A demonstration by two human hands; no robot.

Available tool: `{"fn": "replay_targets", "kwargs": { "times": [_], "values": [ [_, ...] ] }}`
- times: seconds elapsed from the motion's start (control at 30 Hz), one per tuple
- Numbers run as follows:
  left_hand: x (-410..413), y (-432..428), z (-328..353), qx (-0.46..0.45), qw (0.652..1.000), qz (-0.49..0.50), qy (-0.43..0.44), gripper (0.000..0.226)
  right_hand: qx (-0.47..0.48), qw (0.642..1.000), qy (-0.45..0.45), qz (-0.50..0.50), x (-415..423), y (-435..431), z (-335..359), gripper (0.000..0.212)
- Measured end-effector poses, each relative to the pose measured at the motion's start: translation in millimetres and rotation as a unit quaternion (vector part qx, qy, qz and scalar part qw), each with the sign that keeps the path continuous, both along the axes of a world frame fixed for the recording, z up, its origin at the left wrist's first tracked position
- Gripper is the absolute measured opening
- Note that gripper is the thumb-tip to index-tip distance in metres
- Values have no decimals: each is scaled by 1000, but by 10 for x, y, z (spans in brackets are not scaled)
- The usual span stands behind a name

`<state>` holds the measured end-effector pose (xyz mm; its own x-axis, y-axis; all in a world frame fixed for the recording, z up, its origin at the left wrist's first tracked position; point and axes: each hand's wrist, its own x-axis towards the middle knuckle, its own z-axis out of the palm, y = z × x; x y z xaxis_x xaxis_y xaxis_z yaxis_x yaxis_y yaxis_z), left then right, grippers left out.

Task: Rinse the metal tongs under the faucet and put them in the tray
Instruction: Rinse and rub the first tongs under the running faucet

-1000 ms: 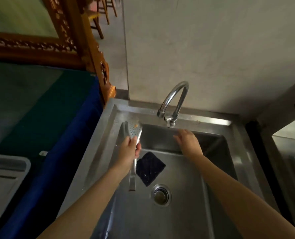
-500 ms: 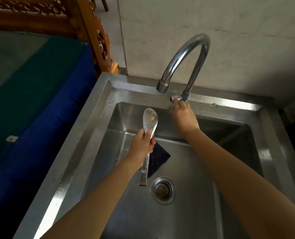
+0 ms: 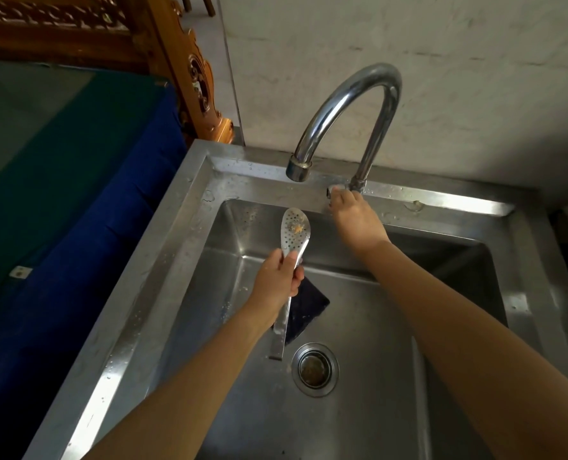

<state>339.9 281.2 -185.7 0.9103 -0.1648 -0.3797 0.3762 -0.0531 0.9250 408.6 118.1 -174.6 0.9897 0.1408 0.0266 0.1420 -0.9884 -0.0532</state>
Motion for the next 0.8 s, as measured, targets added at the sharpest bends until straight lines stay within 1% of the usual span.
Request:
{"fn": "replay_targets", "kwargs": {
  "times": [0.13, 0.23, 0.37, 0.63, 0.8],
  "values": [
    [-42, 24, 25, -2, 1000, -1, 2, 22, -14, 1000, 5, 8, 15, -14, 64, 34],
    [-67, 53, 52, -10, 1000, -2, 4, 21, -3, 1000, 8, 18, 21, -25, 111, 34],
    [-99, 68, 82, -23, 1000, -8, 10, 19, 31, 999, 26, 14, 59, -42, 168, 28],
    [-183, 86, 107, -14, 999, -13, 27, 16, 64, 998, 26, 6, 45, -43, 178, 27],
    [-208, 84, 130, -29, 999, -12, 30, 16, 117, 993, 18, -22, 24, -16, 180, 25]
  ]
}}
